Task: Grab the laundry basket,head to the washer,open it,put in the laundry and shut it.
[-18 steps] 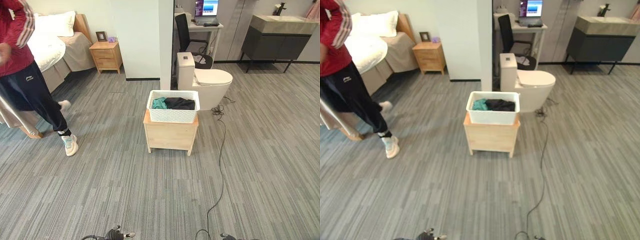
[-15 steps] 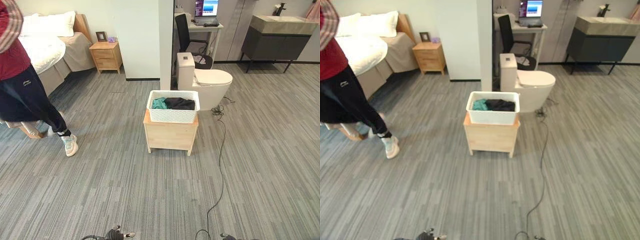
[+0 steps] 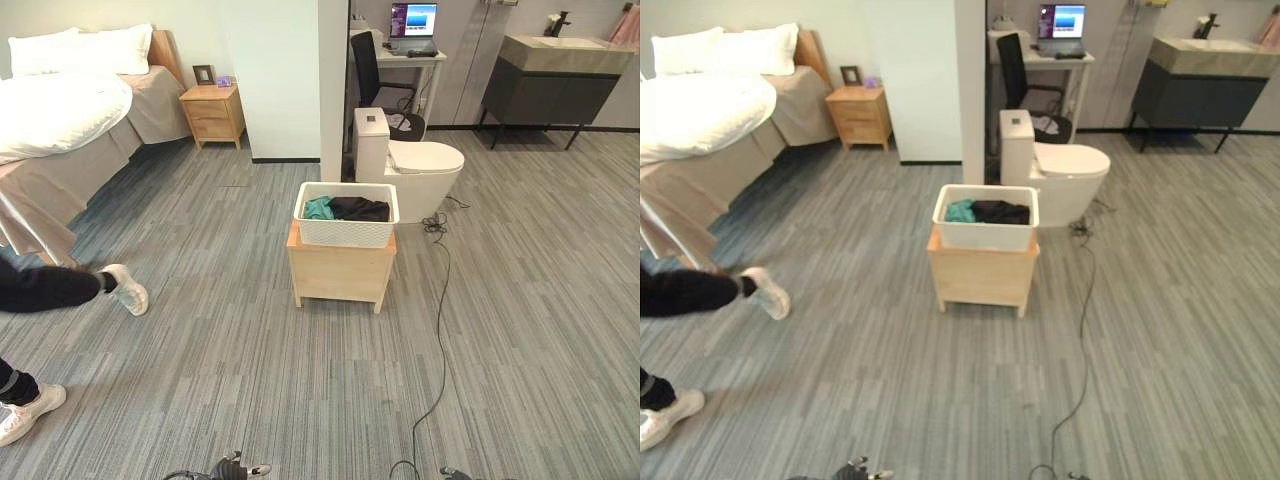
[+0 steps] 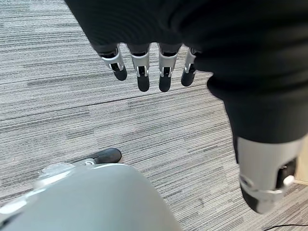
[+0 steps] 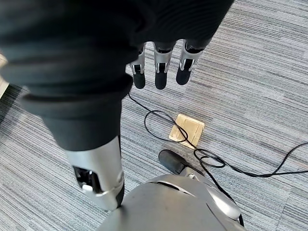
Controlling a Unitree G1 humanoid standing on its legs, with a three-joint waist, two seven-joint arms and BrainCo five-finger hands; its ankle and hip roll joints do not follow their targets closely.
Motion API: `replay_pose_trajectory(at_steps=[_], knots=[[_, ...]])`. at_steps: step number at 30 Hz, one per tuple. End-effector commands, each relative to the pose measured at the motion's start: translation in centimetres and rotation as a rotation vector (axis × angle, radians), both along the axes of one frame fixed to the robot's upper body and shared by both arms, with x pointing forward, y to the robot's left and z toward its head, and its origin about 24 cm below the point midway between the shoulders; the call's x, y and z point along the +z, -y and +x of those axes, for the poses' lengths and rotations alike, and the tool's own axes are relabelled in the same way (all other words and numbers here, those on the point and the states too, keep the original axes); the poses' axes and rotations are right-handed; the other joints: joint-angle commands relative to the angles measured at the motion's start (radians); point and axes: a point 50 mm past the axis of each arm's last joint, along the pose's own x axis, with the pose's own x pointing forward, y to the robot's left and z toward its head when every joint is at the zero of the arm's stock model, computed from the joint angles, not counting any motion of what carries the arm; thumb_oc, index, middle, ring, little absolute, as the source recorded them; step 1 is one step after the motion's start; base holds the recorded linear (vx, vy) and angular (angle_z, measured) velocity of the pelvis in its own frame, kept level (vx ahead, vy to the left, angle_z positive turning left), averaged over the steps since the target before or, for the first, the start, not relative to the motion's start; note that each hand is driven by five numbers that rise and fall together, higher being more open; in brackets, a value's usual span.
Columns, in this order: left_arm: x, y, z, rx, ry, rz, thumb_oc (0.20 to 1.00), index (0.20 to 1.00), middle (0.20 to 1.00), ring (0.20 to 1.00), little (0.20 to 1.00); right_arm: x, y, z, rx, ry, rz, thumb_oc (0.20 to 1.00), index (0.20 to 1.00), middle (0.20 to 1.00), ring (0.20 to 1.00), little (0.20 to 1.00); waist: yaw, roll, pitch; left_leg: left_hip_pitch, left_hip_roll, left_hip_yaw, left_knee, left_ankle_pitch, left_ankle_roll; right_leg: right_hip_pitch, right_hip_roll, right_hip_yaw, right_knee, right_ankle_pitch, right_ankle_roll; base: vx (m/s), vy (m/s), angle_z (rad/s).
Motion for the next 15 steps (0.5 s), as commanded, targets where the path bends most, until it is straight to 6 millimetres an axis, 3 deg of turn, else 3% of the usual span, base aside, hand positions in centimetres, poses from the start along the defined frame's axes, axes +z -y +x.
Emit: replay_pose_trajectory(at_steps=[1, 9, 12, 14, 15], knots=[[0.6, -0.8, 2.2, 0.023, 0.061, 0.017, 1.0, 1.0, 1.0, 1.0, 1.0, -0.5, -0.1, -2.8, -0.012, -0.127, 0.013, 1.0, 1.0, 1.0, 1.0, 1.0, 0.01, -0.018, -0.028, -0.051, 0.042, -0.018, 0.002, -0.015, -0.051, -0.022, -0.106, -0.022, 0.008, 0.014, 0.106, 0.0, -0.048, 0.0], [0.7, -1.0, 2.4, 0.038, 0.07, 0.012, 1.0, 1.0, 1.0, 1.0, 1.0, -0.4, 0.5, -2.9, -0.024, -0.127, 0.005, 1.0, 1.0, 1.0, 1.0, 1.0, 0.008, -0.01, -0.015, -0.055, 0.057, -0.024, 0.002, -0.003, -0.063, -0.021, -0.091, -0.026, 0.008, 0.008, 0.094, 0.0, -0.073, 0.0], [0.8, -1.0, 2.8, 0.045, 0.084, 0.008, 1.0, 1.0, 1.0, 1.0, 1.0, -0.3, 0.8, -3.1, -0.064, -0.119, 0.002, 1.0, 1.0, 1.0, 1.0, 1.0, 0.004, -0.002, 0.003, -0.057, 0.086, -0.034, 0.002, 0.023, -0.078, -0.018, -0.064, -0.017, 0.008, -0.012, 0.072, 0.01, -0.163, 0.03], [1.0, -1.0, 3.3, 0.051, 0.102, 0.003, 1.0, 1.0, 1.0, 1.0, 1.0, -0.2, 1.0, -2.6, -0.089, -0.097, 0.005, 1.0, 1.0, 1.0, 1.0, 1.0, 0.007, -0.009, 0.028, -0.087, 0.098, -0.039, 0.078, 0.017, -0.087, -0.013, -0.053, -0.005, 0.008, -0.02, 0.055, -0.03, -0.189, 0.06], [1.1, -0.9, 3.6, 0.065, 0.117, -0.006, 1.0, 1.0, 1.0, 1.0, 1.0, 0.0, 1.2, -1.5, -0.097, -0.057, 0.005, 1.0, 1.0, 1.0, 1.0, 1.0, 0.011, -0.021, 0.057, -0.163, 0.089, -0.046, 0.227, 0.011, -0.098, -0.002, -0.051, -0.007, 0.008, -0.026, 0.038, -0.04, -0.155, 0.04]])
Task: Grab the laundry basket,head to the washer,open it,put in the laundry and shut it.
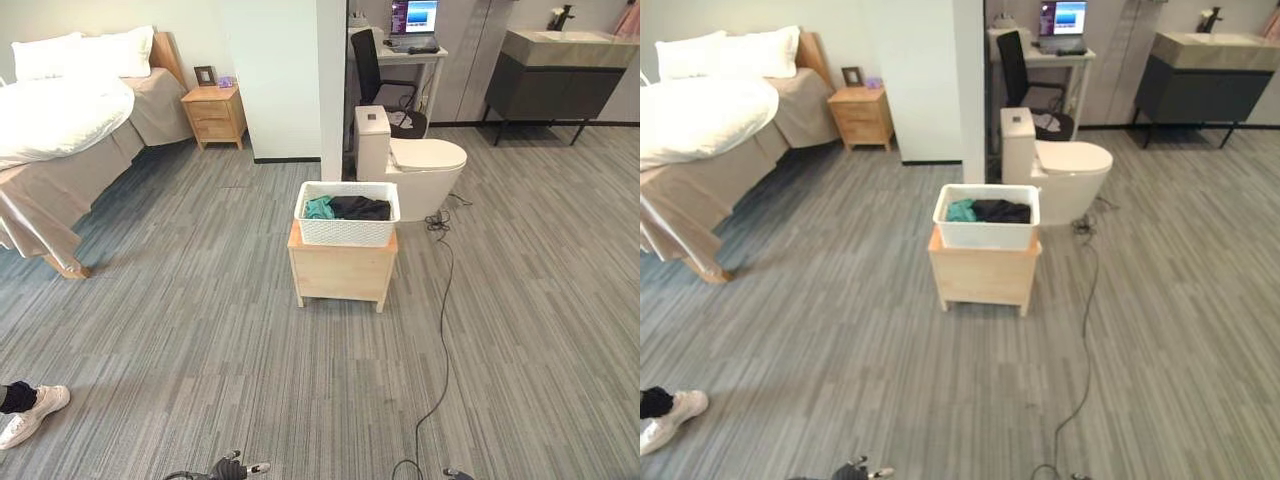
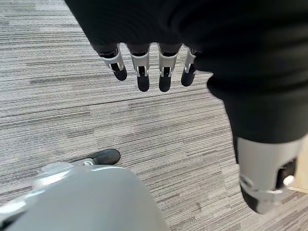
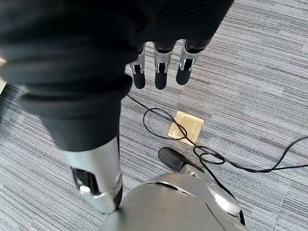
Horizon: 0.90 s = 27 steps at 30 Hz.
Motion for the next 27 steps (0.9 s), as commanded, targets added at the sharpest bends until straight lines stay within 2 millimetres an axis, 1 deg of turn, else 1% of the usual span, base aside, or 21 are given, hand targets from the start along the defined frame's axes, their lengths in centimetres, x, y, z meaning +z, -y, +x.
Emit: replay_pose_trajectory(at_steps=[1, 2, 3, 4, 5, 7, 8, 9, 10, 12, 13, 16, 17, 18, 19, 21, 23, 24, 25, 26, 27], knots=[[1.1, -0.8, 3.5, 0.019, 0.108, 0.011, 1.0, 1.0, 1.0, 1.0, 1.0, -0.1, 0.4, -1.2, -0.042, -0.058, -0.004, 1.0, 1.0, 1.0, 1.0, 1.0, 0.011, -0.043, 0.053, -0.139, 0.075, -0.039, 0.21, 0.009, -0.084, 0.009, -0.065, -0.007, 0.009, -0.016, 0.046, -0.03, -0.223, 0.14], [1.3, -0.7, 4.1, 0.044, 0.133, 0.004, 1.0, 1.0, 1.0, 1.0, 1.0, 0.3, 0.9, 0.9, -0.008, 0.001, -0.023, 1.0, 1.0, 1.0, 1.0, 1.0, 0.025, -0.055, 0.09, -0.246, 0.065, -0.072, 0.392, 0.088, -0.094, 0.017, -0.065, -0.018, 0.017, -0.016, 0.029, -0.01, -0.11, 0.15], [1.3, -0.7, 4.1, 0.044, 0.133, 0.004, 1.0, 1.0, 1.0, 1.0, 1.0, 0.3, 0.9, 0.9, -0.008, 0.001, -0.023, 1.0, 1.0, 1.0, 1.0, 1.0, 0.023, -0.054, 0.089, -0.25, 0.065, -0.074, 0.397, 0.086, -0.094, 0.016, -0.064, -0.02, 0.018, -0.016, 0.029, 0.02, -0.142, 0.09], [1.3, -0.6, 4.2, 0.054, 0.138, -0.002, 1.0, 1.0, 1.0, 1.0, 1.0, 0.6, 1.2, 1.8, 0.013, 0.025, -0.035, 1.0, 1.0, 1.0, 1.0, 1.0, 0.029, -0.059, 0.097, -0.283, 0.063, -0.072, 0.433, 0.107, -0.089, 0.02, -0.062, -0.027, 0.016, -0.021, 0.024, 0.07, -0.047, 0.12], [1.3, -0.6, 4.3, 0.07, 0.142, -0.004, 1.0, 1.0, 1.0, 1.0, 1.0, 0.8, 1.3, 2.4, 0.025, 0.042, -0.046, 1.0, 1.0, 1.0, 1.0, 1.0, 0.032, -0.063, 0.099, -0.304, 0.071, -0.046, 0.419, 0.107, -0.083, 0.024, -0.063, -0.038, 0.014, -0.029, 0.025, 0.16, -0.048, 0.13], [1.3, -0.6, 4.3, 0.105, 0.148, -0.011, 1.0, 1.0, 1.0, 1.0, 1.0, 1.0, 1.3, 3.1, 0.036, 0.065, -0.05, 1.0, 1.0, 1.0, 1.0, 1.0, 0.046, -0.07, 0.091, -0.316, 0.082, 0.007, 0.301, 0.078, -0.068, 0.036, -0.067, -0.048, 0.009, -0.042, 0.036, 0.28, 0.032, 0.32], [1.3, -0.7, 4.2, 0.135, 0.153, -0.017, 1.0, 1.0, 1.0, 1.0, 1.0, 1.0, 1.1, 3.3, 0.034, 0.08, -0.039, 1.0, 1.0, 1.0, 1.0, 1.0, 0.057, -0.061, 0.08, -0.324, 0.084, 0.016, 0.165, 0.119, -0.067, 0.045, -0.055, -0.048, 0.009, -0.06, 0.045, 0.28, 0.069, 0.35], [1.3, -0.7, 4.1, 0.135, 0.153, -0.017, 1.0, 1.0, 1.0, 1.0, 1.0, 1.0, 1.1, 3.3, 0.034, 0.08, -0.039, 1.0, 1.0, 1.0, 1.0, 1.0, 0.058, -0.062, 0.082, -0.318, 0.083, 0.018, 0.16, 0.122, -0.067, 0.048, -0.057, -0.048, 0.009, -0.06, 0.045, 0.28, 0.093, 0.25], [1.3, -0.8, 4.0, 0.152, 0.152, -0.017, 1.0, 1.0, 1.0, 1.0, 1.0, 1.0, 1.1, 3.4, 0.03, 0.087, -0.037, 1.0, 1.0, 1.0, 1.0, 1.0, 0.064, -0.058, 0.075, -0.337, 0.079, 0.018, 0.088, 0.136, -0.07, 0.055, -0.052, -0.049, 0.009, -0.073, 0.05, 0.2, 0.07, 0.04], [1.2, -1.0, 3.6, 0.178, 0.15, -0.019, 1.0, 1.0, 1.0, 1.0, 1.0, 0.9, 0.9, 3.1, 0.035, 0.082, -0.03, 1.0, 1.0, 1.0, 1.0, 1.0, 0.083, -0.058, 0.067, -0.373, 0.061, 0.012, 0.027, 0.165, -0.076, 0.102, -0.05, -0.03, 0.013, -0.109, 0.061, 0.57, 0.219, -0.16], [1.0, -1.4, 2.6, 0.194, 0.126, -0.014, 1.0, 1.0, 1.0, 1.0, 1.0, 0.7, 0.4, 2.6, 0.047, 0.06, -0.016, 1.0, 1.0, 1.0, 1.0, 1.0, 0.098, -0.058, 0.045, -0.359, 0.056, -0.007, 0.043, 0.174, -0.06, 0.126, -0.058, -0.006, 0.042, -0.131, 0.067, 0.71, 0.291, -0.38], [1.1, -1.8, 2.7, 0.177, 0.127, -0.005, 1.0, 1.0, 1.0, 1.0, 1.0, 0.4, 0.1, 2.1, 0.037, 0.039, -0.003, 1.0, 1.0, 1.0, 1.0, 1.0, 0.11, -0.084, 0.039, -0.402, 0.038, -0.001, 0.163, 0.145, -0.045, 0.136, -0.097, -0.004, 0.097, -0.134, 0.081, 0.43, 0.214, -0.48], [1.3, -2.2, 2.9, 0.142, 0.132, 0.007, 1.0, 1.0, 1.0, 1.0, 1.0, 0.0, -0.3, 0.6, 0.005, -0.001, 0.017, 1.0, 1.0, 1.0, 1.0, 1.0, 0.12, -0.109, 0.026, -0.382, -0.003, 0.021, 0.222, 0.07, 0.002, 0.095, -0.146, 0.009, 0.232, -0.077, 0.108, 0.54, 0.307, -0.36], [1.3, -2.2, 2.9, 0.142, 0.132, 0.007, 1.0, 1.0, 1.0, 1.0, 1.0, 0.0, -0.3, 0.6, 0.005, -0.001, 0.017, 1.0, 1.0, 1.0, 1.0, 1.0, 0.12, -0.108, 0.024, -0.384, -0.002, 0.021, 0.222, 0.071, 0.002, 0.093, -0.145, 0.009, 0.232, -0.076, 0.107, 0.49, 0.319, -0.33], [1.3, -2.3, 3.0, 0.131, 0.134, 0.009, 1.0, 1.0, 1.0, 1.0, 1.0, 0.0, -0.2, 0.4, -0.006, -0.006, 0.015, 1.0, 1.0, 1.0, 1.0, 1.0, 0.119, -0.113, 0.022, -0.371, -0.017, 0.025, 0.222, 0.052, 0.018, 0.07, -0.155, 0.015, 0.292, -0.027, 0.119, 0.23, 0.214, -0.37], [1.7, -2.4, 3.9, 0.1, 0.164, 0.008, 1.0, 1.0, 1.0, 1.0, 1.0, 0.1, 0.2, 0.2, -0.028, -0.007, 0.011, 1.0, 1.0, 1.0, 1.0, 1.0, 0.101, -0.112, 0.037, -0.328, -0.046, 0.029, 0.21, 0.015, 0.06, -0.029, -0.176, 0.043, 0.504, 0.131, 0.137, 0.27, 0.304, -0.24], [2.1, -2.6, 4.5, 0.079, 0.19, 0.015, 1.0, 1.0, 1.0, 1.0, 1.0, 0.1, 0.2, 0.6, -0.045, 0.013, 0.019, 1.0, 1.0, 1.0, 1.0, 1.0, 0.078, -0.093, 0.067, -0.276, -0.052, 0.031, 0.195, -0.014, 0.09, -0.119, -0.185, 0.048, 0.661, 0.193, 0.142, 0.22, 0.269, 0.08], [2.3, -2.6, 4.8, 0.079, 0.204, 0.017, 1.0, 1.0, 1.0, 1.0, 1.0, 0.2, 0.2, 0.9, -0.048, 0.026, 0.017, 1.0, 1.0, 1.0, 1.0, 1.0, 0.071, -0.08, 0.078, -0.252, -0.048, 0.031, 0.187, -0.024, 0.1, -0.168, -0.199, 0.031, 0.714, 0.207, 0.141, 0.26, 0.239, 0.3], [2.6, -2.7, 5.5, 0.088, 0.23, 0.02, 1.0, 1.0, 1.0, 1.0, 1.0, 0.2, 0.1, 1.1, -0.046, 0.038, 0.02, 1.0, 1.0, 1.0, 1.0, 1.0, 0.058, -0.069, 0.095, -0.215, -0.045, 0.028, 0.169, -0.033, 0.105, -0.223, -0.216, 0.008, 0.738, 0.185, 0.128, 0.36, 0.195, 0.18], [2.9, -2.8, 6.2, 0.089, 0.254, 0.021, 1.0, 1.0, 1.0, 1.0, 1.0, 0.2, 0.1, 0.9, -0.038, 0.039, 0.02, 1.0, 1.0, 1.0, 1.0, 1.0, 0.034, -0.059, 0.114, -0.157, -0.045, 0.017, 0.142, -0.047, 0.102, -0.276, -0.207, -0.03, 0.662, 0.113, 0.109, 0.29, 0.113, 0.07], [2.9, -2.8, 6.2, 0.089, 0.254, 0.021, 1.0, 1.0, 1.0, 1.0, 1.0, 0.2, 0.1, 0.9, -0.038, 0.039, 0.02, 1.0, 1.0, 1.0, 1.0, 1.0, 0.033, -0.058, 0.113, -0.158, -0.043, 0.016, 0.142, -0.046, 0.101, -0.276, -0.206, -0.032, 0.659, 0.114, 0.108, 0.42, 0.015, 0.06]])
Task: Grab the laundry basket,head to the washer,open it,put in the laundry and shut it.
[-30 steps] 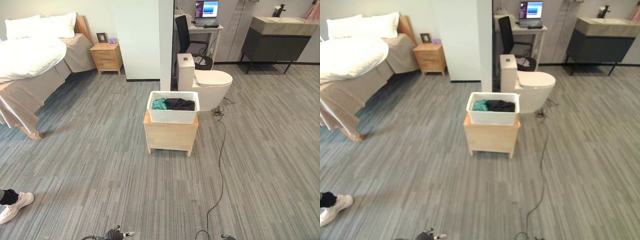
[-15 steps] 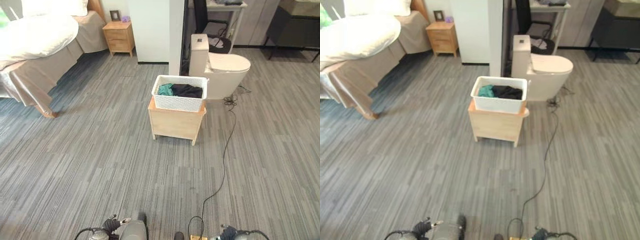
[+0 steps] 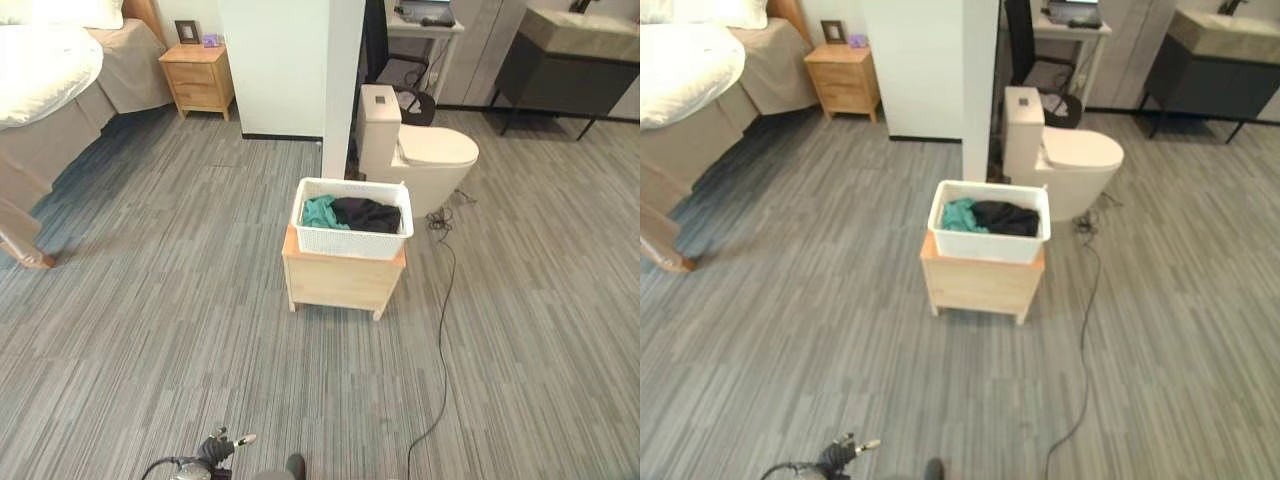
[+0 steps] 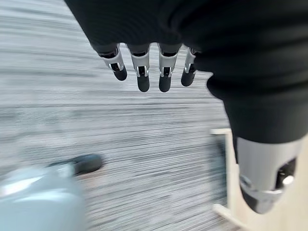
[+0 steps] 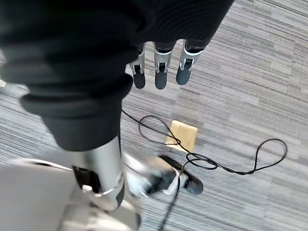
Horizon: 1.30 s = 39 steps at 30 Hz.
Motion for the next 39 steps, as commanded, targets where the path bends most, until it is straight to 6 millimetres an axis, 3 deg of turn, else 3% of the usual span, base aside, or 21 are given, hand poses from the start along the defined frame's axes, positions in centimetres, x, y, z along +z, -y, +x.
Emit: replay_pose_trajectory(at_steps=[1, 2, 4, 5, 10, 14, 17, 18, 19, 20, 23, 24, 25, 27, 28, 29, 30, 32, 33, 35, 39], knots=[[0.6, -0.9, 0.4, 0.022, 0.053, 0.017, 1.0, 1.0, 1.0, 1.0, 1.0, -0.1, -1.0, 1.1, 0.005, 0.033, 0.034, 1.0, 1.0, 1.0, 1.0, 1.0, -0.015, -0.004, 0.07, -0.025, 0.038, 0.0, 0.062, -0.036, -0.037, 0.13, 0.037, -0.028, -0.46, 0.197, 0.038, 0.22, -0.035, 0.16], [0.6, -0.9, 0.4, 0.022, 0.053, 0.017, 1.0, 1.0, 1.0, 1.0, 1.0, -0.1, -1.0, 1.1, 0.005, 0.033, 0.034, 1.0, 1.0, 1.0, 1.0, 1.0, -0.016, -0.003, 0.069, -0.026, 0.039, -0.001, 0.062, -0.035, -0.037, 0.131, 0.039, -0.03, -0.464, 0.199, 0.038, 0.34, -0.069, 0.3], [0.6, -0.6, 0.6, 0.003, 0.054, 0.017, 1.0, 1.0, 1.0, 1.0, 1.0, -0.1, -0.8, 0.7, 0.002, 0.018, 0.026, 1.0, 1.0, 1.0, 1.0, 1.0, -0.036, -0.009, 0.069, 0.025, 0.037, -0.008, 0.032, -0.057, -0.058, 0.119, 0.049, -0.034, -0.679, 0.209, 0.053, 0.33, -0.12, 0.23], [0.6, -0.4, 0.8, -0.003, 0.061, 0.018, 1.0, 1.0, 1.0, 1.0, 1.0, -0.1, -0.7, 0.6, -0.013, 0.015, 0.024, 1.0, 1.0, 1.0, 1.0, 1.0, -0.049, -0.024, 0.069, 0.051, 0.03, -0.017, 0.036, -0.083, -0.072, 0.11, 0.046, -0.004, -0.817, 0.261, 0.078, 0.3, -0.128, 0.12], [0.5, 0.2, 0.8, -0.012, 0.074, 0.004, 1.0, 1.0, 1.0, 1.0, 1.0, -0.2, -0.7, -0.1, -0.03, -0.005, 0.026, 1.0, 1.0, 1.0, 1.0, 1.0, -0.062, -0.028, 0.057, 0.152, 0.041, -0.033, 0.021, -0.134, -0.096, 0.097, 0.033, 0.024, -0.941, 0.339, 0.115, 0.3, -0.137, 0.37], [0.2, 0.5, 0.0, 0.004, 0.058, -0.01, 1.0, 1.0, 1.0, 1.0, 1.0, -0.3, -0.5, -0.8, -0.027, -0.022, 0.021, 1.0, 1.0, 1.0, 1.0, 1.0, -0.064, -0.03, 0.022, 0.2, 0.07, -0.052, 0.027, -0.16, -0.117, 0.119, 0.04, 0.017, -0.895, 0.346, 0.1, 0.36, -0.265, 0.33], [-0.1, 1.1, -0.4, 0.018, 0.042, -0.029, 1.0, 1.0, 1.0, 1.0, 1.0, -0.2, -0.1, -1.0, -0.045, -0.027, 0.007, 1.0, 1.0, 1.0, 1.0, 1.0, -0.066, -0.009, 0.006, 0.205, 0.125, -0.074, 0.079, -0.135, -0.147, 0.122, 0.08, 0.0, -0.836, 0.306, 0.07, 0.26, -0.317, -0.03], [-0.3, 1.2, -0.6, 0.032, 0.038, -0.035, 1.0, 1.0, 1.0, 1.0, 1.0, -0.2, 0.0, -1.2, -0.051, -0.031, 0.005, 1.0, 1.0, 1.0, 1.0, 1.0, -0.066, -0.001, -0.002, 0.199, 0.15, -0.072, 0.12, -0.088, -0.169, 0.135, 0.101, -0.013, -0.833, 0.286, 0.055, 0.18, -0.337, -0.31], [-0.3, 1.4, -0.7, 0.041, 0.041, -0.046, 1.0, 1.0, 1.0, 1.0, 1.0, 0.0, 0.4, -0.8, -0.083, -0.005, -0.007, 1.0, 1.0, 1.0, 1.0, 1.0, -0.059, 0.0, 0.001, 0.128, 0.174, -0.072, 0.266, -0.008, -0.185, 0.176, 0.128, -0.016, -0.848, 0.25, 0.026, 0.18, -0.336, -0.28], [-0.3, 1.4, -0.7, 0.041, 0.041, -0.046, 1.0, 1.0, 1.0, 1.0, 1.0, 0.0, 0.4, -0.8, -0.083, -0.005, -0.007, 1.0, 1.0, 1.0, 1.0, 1.0, -0.06, 0.0, 0.0, 0.124, 0.175, -0.074, 0.271, -0.011, -0.185, 0.175, 0.128, -0.017, -0.848, 0.25, 0.026, 0.12, -0.301, -0.26], [0.3, 1.1, 0.1, 0.079, 0.09, -0.054, 1.0, 1.0, 1.0, 1.0, 1.0, 0.4, 1.5, 0.1, -0.151, 0.051, -0.037, 1.0, 1.0, 1.0, 1.0, 1.0, -0.045, -0.018, 0.027, 0.002, 0.181, -0.105, 0.509, 0.107, -0.182, 0.237, 0.159, 0.003, -0.868, 0.215, -0.025, 0.13, -0.284, -0.12], [0.9, 1.0, 0.9, 0.103, 0.142, -0.06, 1.0, 1.0, 1.0, 1.0, 1.0, 1.2, 2.7, 1.9, -0.192, 0.127, -0.074, 1.0, 1.0, 1.0, 1.0, 1.0, -0.035, -0.025, 0.041, -0.057, 0.189, -0.104, 0.558, 0.128, -0.174, 0.268, 0.166, 0.013, -0.881, 0.191, -0.04, 0.13, -0.214, -0.14], [0.9, 1.0, 1.0, 0.103, 0.142, -0.06, 1.0, 1.0, 1.0, 1.0, 1.0, 1.2, 2.7, 1.9, -0.192, 0.127, -0.074, 1.0, 1.0, 1.0, 1.0, 1.0, -0.035, -0.023, 0.042, -0.057, 0.19, -0.104, 0.561, 0.126, -0.174, 0.27, 0.167, 0.012, -0.881, 0.191, -0.04, 0.13, -0.148, -0.18], [1.7, 1.0, 1.9, 0.107, 0.2, -0.068, 1.0, 1.0, 1.0, 1.0, 1.0, 1.7, 3.5, 3.0, -0.201, 0.178, -0.096, 1.0, 1.0, 1.0, 1.0, 1.0, -0.027, -0.03, 0.05, -0.095, 0.196, -0.082, 0.509, 0.098, -0.165, 0.288, 0.162, 0.014, -0.88, 0.173, -0.041, 0.13, -0.053, -0.16], [2.0, 0.4, 2.1, 0.081, 0.207, -0.044, 1.0, 1.0, 1.0, 1.0, 1.0, 5.1, 8.0, 7.5, -0.218, 0.288, -0.173, 1.0, 1.0, 1.0, 1.0, 1.0, -0.008, -0.038, 0.049, -0.108, 0.197, -0.078, 0.465, 0.079, -0.168, 0.304, 0.156, 0.004, -0.883, 0.165, -0.038, 0.19, -0.009, -0.17], [3.0, -0.1, 3.2, 0.085, 0.274, -0.009, 1.0, 1.0, 1.0, 1.0, 1.0, 4.2, 5.2, 7.9, -0.202, 0.348, -0.104, 1.0, 1.0, 1.0, 1.0, 1.0, -0.015, -0.032, 0.052, -0.112, 0.218, -0.04, 0.301, 0.065, -0.179, 0.307, 0.152, -0.002, -0.882, 0.15, -0.026, 0.14, 0.008, -0.2], [3.0, -0.1, 3.1, 0.085, 0.274, -0.008, 1.0, 1.0, 1.0, 1.0, 1.0, 4.1, 5.2, 7.9, -0.203, 0.348, -0.104, 1.0, 1.0, 1.0, 1.0, 1.0, -0.012, -0.033, 0.055, -0.103, 0.217, -0.037, 0.292, 0.067, -0.179, 0.311, 0.151, 0.0, -0.882, 0.148, -0.026, 0.11, 0.074, -0.18], [3.8, -0.7, 3.4, 0.112, 0.317, 0.014, 1.0, 1.0, 1.0, 1.0, 1.0, 4.7, 5.5, 7.9, -0.153, 0.4, -0.117, 1.0, 1.0, 1.0, 1.0, 1.0, -0.014, -0.026, 0.056, -0.095, 0.233, -0.01, 0.108, 0.094, -0.19, 0.324, 0.153, 0.003, -0.883, 0.141, -0.014, 0.1, 0.087, 0.11], [4.3, -1.6, 3.1, 0.136, 0.34, 0.031, 1.0, 1.0, 1.0, 1.0, 1.0, 5.9, 6.0, 9.0, -0.151, 0.478, -0.124, 1.0, 1.0, 1.0, 1.0, 1.0, -0.013, -0.023, 0.058, -0.109, 0.232, -0.015, 0.069, 0.123, -0.196, 0.334, 0.158, 0.004, -0.882, 0.136, -0.014, 0.1, 0.09, 0.13], [5.3, -3.1, 2.7, 0.157, 0.382, 0.074, 1.0, 1.0, 1.0, 1.0, 1.0, 8.4, 6.0, 11.2, -0.112, 0.643, -0.119, 1.0, 1.0, 1.0, 1.0, 1.0, -0.018, -0.01, 0.05, -0.103, 0.224, -0.018, 0.044, 0.119, -0.204, 0.362, 0.157, 0.022, -0.872, 0.119, -0.006, 0.16, 0.121, -0.34], [6.3, -4.2, 2.2, 0.145, 0.41, 0.121, 1.0, 1.0, 1.0, 1.0, 1.0, 9.8, 6.3, 11.8, -0.101, 0.71, -0.124, 1.0, 1.0, 1.0, 1.0, 1.0, -0.01, -0.002, 0.025, -0.056, 0.211, -0.002, 0.015, 0.104, -0.2, 0.401, 0.14, 0.037, -0.883, 0.115, 0.001, 0.21, 0.147, -0.44]])
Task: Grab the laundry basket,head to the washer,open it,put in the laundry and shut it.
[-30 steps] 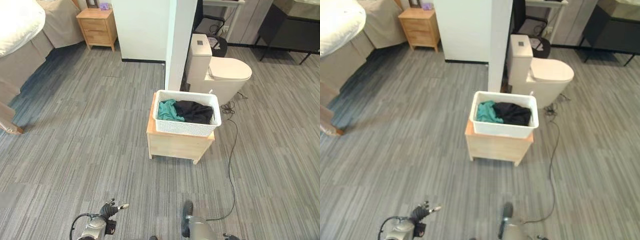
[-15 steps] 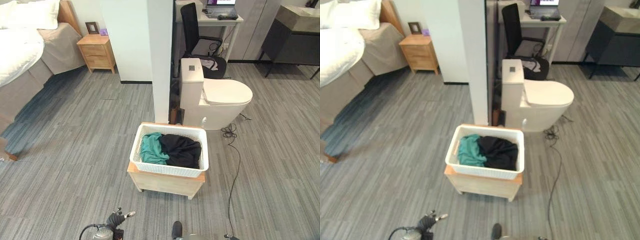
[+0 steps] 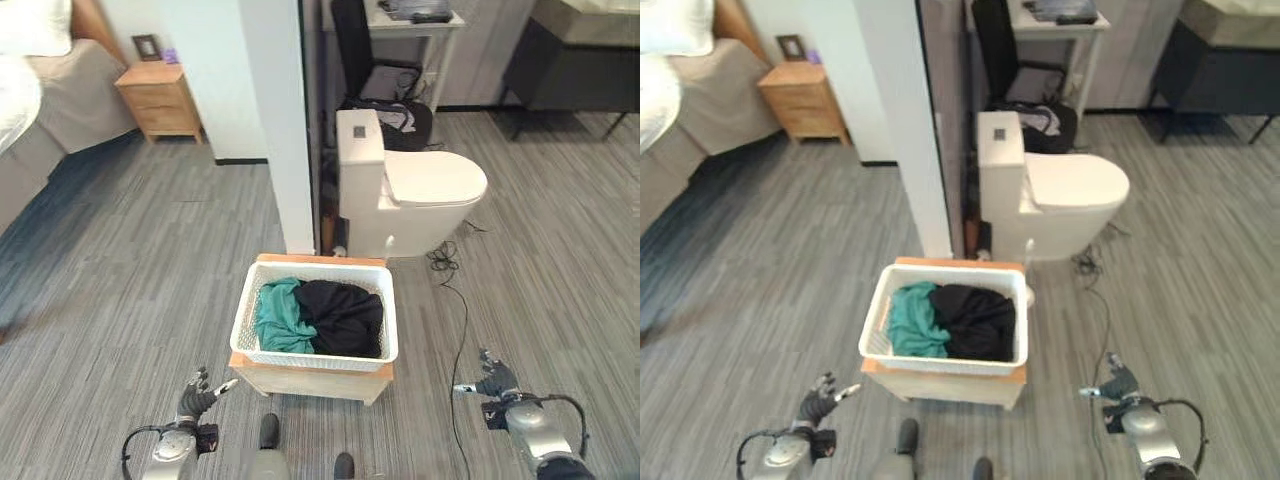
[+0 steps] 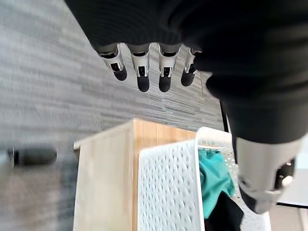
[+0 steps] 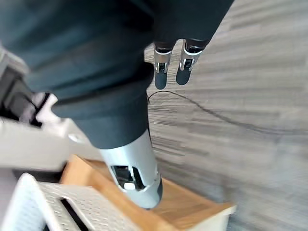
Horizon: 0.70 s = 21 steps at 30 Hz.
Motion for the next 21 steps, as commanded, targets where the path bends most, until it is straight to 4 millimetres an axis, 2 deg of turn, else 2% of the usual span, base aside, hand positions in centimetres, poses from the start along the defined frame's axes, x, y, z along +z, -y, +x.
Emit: replay_pose_trajectory(at_steps=[1, 4, 6, 9, 14, 17, 21], knots=[[2.1, -1.6, 1.2, -0.023, 0.085, 0.104, 1.0, 1.0, 1.0, 1.0, 1.0, 1.3, 1.5, 0.2, -0.032, 0.055, -0.045, 1.0, 1.0, 1.0, 1.0, 1.0, 0.024, -0.002, -0.05, 0.034, -0.002, 0.038, 0.058, -0.014, 0.047, -0.037, -0.169, -0.035, 0.082, -0.042, 0.144, 0.11, 0.092, -0.17], [3.1, -2.4, 1.5, -0.029, 0.116, 0.138, 1.0, 1.0, 1.0, 1.0, 1.0, 2.1, 1.1, 1.3, -0.006, 0.092, -0.043, 1.0, 1.0, 1.0, 1.0, 1.0, 0.035, -0.004, -0.064, 0.062, -0.014, 0.056, 0.04, -0.026, 0.055, -0.028, -0.186, -0.032, 0.074, -0.039, 0.152, 0.14, 0.122, -0.1], [4.3, -2.4, 2.6, -0.084, 0.154, 0.156, 1.0, 1.0, 1.0, 1.0, 1.0, 2.9, 1.2, 2.5, 0.032, 0.102, -0.059, 1.0, 1.0, 1.0, 1.0, 1.0, 0.04, -0.005, -0.067, 0.07, -0.024, 0.065, 0.028, -0.034, 0.062, -0.031, -0.198, -0.035, 0.065, -0.033, 0.162, 0.11, 0.116, -0.01], [4.7, -2.3, 3.1, -0.109, 0.162, 0.166, 1.0, 1.0, 1.0, 1.0, 1.0, 3.4, 1.4, 3.1, 0.042, 0.11, -0.073, 1.0, 1.0, 1.0, 1.0, 1.0, 0.041, -0.006, -0.064, 0.07, -0.029, 0.067, 0.024, -0.035, 0.065, -0.033, -0.203, -0.038, 0.06, -0.028, 0.166, 0.03, 0.06, 0.07], [7.3, -0.4, 8.2, -0.241, 0.246, 0.194, 1.0, 1.0, 1.0, 1.0, 1.0, 7.2, 2.9, 8.0, 0.064, 0.165, -0.173, 1.0, 1.0, 1.0, 1.0, 1.0, 0.041, -0.001, -0.021, 0.039, -0.037, 0.072, -0.014, -0.021, 0.073, -0.101, -0.208, -0.035, 0.054, 0.001, 0.183, -0.09, 0.046, 0.01], [8.5, 1.4, 11.3, -0.272, 0.288, 0.15, 1.0, 1.0, 1.0, 1.0, 1.0, 9.5, 2.0, 11.2, 0.095, 0.214, -0.195, 1.0, 1.0, 1.0, 1.0, 1.0, 0.034, 0.003, 0.028, -0.007, -0.036, 0.073, -0.023, 0.0, 0.072, -0.164, -0.205, -0.033, 0.056, 0.024, 0.186, -0.22, 0.019, 0.0], [9.5, 3.5, 14.6, -0.306, 0.29, 0.122, 1.0, 1.0, 1.0, 1.0, 1.0, 11.0, 0.6, 13.9, 0.145, 0.219, -0.212, 1.0, 1.0, 1.0, 1.0, 1.0, 0.019, 0.003, 0.078, -0.069, -0.031, 0.074, -0.023, 0.022, 0.069, -0.23, -0.201, -0.037, 0.06, 0.049, 0.188, -0.15, 0.013, 0.0]])
